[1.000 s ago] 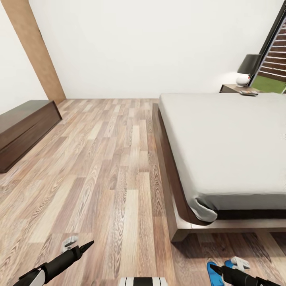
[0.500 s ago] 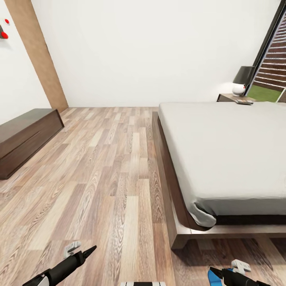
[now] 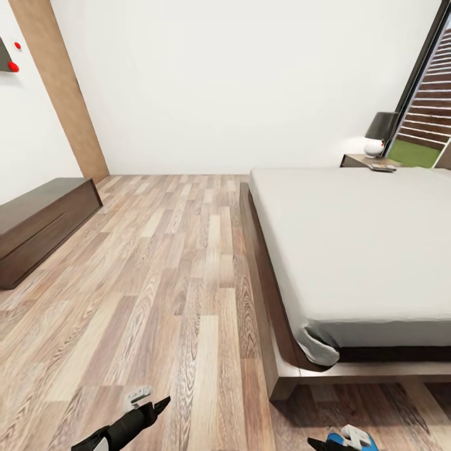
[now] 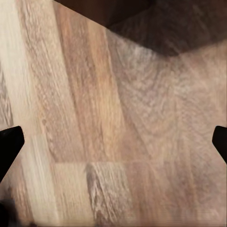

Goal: In the bedroom, move the book from the bed onto either nightstand, and place the two sandals side by side next to the bed.

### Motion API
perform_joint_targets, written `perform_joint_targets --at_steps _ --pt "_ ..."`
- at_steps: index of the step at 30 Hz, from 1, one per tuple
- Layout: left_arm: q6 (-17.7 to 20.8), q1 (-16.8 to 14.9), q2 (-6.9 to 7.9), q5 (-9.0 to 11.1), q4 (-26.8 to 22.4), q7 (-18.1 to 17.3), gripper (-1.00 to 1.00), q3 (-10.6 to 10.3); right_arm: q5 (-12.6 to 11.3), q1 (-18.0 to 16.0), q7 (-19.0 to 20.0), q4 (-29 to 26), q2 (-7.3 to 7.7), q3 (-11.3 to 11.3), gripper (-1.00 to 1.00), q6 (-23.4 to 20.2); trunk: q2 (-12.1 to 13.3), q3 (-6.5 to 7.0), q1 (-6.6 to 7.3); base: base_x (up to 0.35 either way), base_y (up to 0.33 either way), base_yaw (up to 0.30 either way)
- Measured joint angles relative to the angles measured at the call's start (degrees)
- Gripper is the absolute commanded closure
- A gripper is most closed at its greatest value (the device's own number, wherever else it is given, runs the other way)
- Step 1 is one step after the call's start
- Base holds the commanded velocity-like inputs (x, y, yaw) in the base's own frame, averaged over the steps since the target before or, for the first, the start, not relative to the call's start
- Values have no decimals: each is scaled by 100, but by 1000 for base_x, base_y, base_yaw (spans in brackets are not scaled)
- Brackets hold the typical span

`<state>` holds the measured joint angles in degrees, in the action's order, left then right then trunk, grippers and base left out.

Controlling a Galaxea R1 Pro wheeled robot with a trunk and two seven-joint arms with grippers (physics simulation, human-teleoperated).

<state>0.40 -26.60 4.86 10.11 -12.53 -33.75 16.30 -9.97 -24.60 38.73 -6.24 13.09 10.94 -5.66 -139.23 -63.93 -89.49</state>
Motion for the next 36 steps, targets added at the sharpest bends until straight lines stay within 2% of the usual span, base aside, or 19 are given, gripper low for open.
perform_joint_targets --at_steps 5,11,14,30,36 --pt "-20 0 -91 -78 14 140 -100 12 -3 0 0 17 -15 2 -100 1 201 90 110 0 0 0" --pt "-22 0 -108 -95 45 393 -100 16 2 0 0 7 -15 -6 -100 0 441 198 242 0 0 0" --pt "-32 0 -110 -107 250 467 -100 20 1 0 8 11 -11 -6 -100 1 561 251 307 0 0 0" --pt "-177 50 -94 -95 433 491 -100 35 5 0 13 46 -10 -15 -100 -1 1203 539 659 0 0 3" --pt "-177 54 -92 -94 433 492 -100 35 5 -2 18 48 -10 -15 -100 -4 1444 646 791 0 0 182"
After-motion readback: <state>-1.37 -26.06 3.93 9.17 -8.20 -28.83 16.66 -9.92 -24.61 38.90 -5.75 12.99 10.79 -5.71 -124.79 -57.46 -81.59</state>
